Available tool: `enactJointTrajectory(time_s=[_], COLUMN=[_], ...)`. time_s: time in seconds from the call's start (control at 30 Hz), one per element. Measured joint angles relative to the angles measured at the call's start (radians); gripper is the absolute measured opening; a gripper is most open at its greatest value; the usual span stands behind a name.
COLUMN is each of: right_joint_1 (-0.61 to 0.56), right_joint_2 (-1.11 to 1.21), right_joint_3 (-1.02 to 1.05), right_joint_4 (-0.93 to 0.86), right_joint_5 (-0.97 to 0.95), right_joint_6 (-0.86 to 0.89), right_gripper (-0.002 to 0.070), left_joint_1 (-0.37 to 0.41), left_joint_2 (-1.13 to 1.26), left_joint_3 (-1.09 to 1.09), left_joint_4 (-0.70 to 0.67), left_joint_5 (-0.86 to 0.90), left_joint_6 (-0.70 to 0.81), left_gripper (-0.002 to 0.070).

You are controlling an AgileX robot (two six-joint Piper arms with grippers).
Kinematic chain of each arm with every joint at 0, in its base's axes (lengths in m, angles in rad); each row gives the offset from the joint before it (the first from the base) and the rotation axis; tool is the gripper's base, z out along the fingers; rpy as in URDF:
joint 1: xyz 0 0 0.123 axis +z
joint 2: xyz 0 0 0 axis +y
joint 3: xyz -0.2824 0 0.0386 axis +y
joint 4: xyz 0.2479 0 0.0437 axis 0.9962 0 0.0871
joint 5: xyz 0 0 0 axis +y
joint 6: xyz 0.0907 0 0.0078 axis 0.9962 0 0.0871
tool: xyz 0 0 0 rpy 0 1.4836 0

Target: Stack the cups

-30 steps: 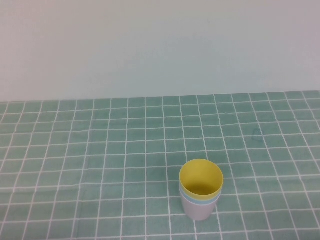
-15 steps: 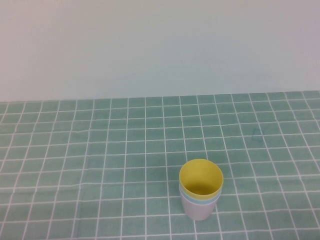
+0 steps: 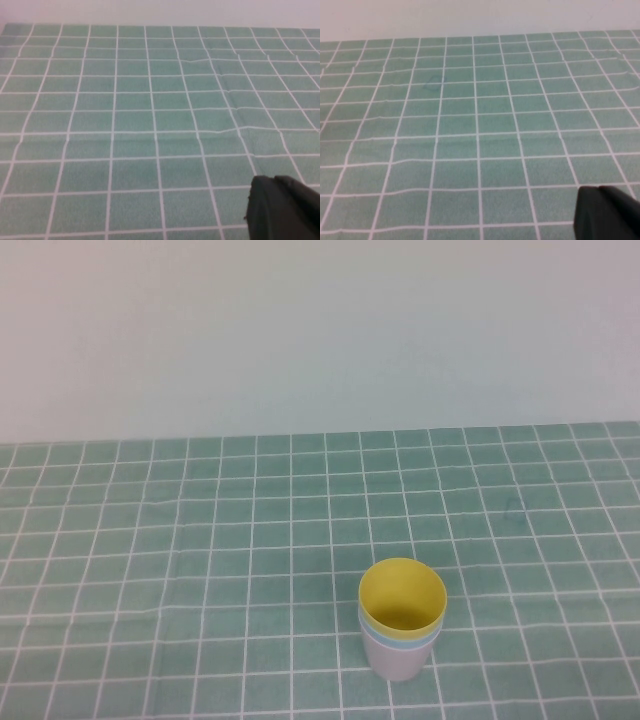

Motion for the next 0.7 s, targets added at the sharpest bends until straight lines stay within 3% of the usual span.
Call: enactJointTrajectory(time_s=[0.7], right_joint_1=[0.000], right_joint_2=[0.000], right_joint_3=[0.000], right_joint_4=[-0.002], right_joint_5=[0.000], right_joint_6=[-0.002], right_gripper=[-0.0001], left_joint_1=[0.000], left_joint_2=[0.000], left_joint_3=[0.000], left_joint_4=[0.000], left_joint_5=[-0.002], left_joint_6=[-0.019], left_gripper=[-0.0001])
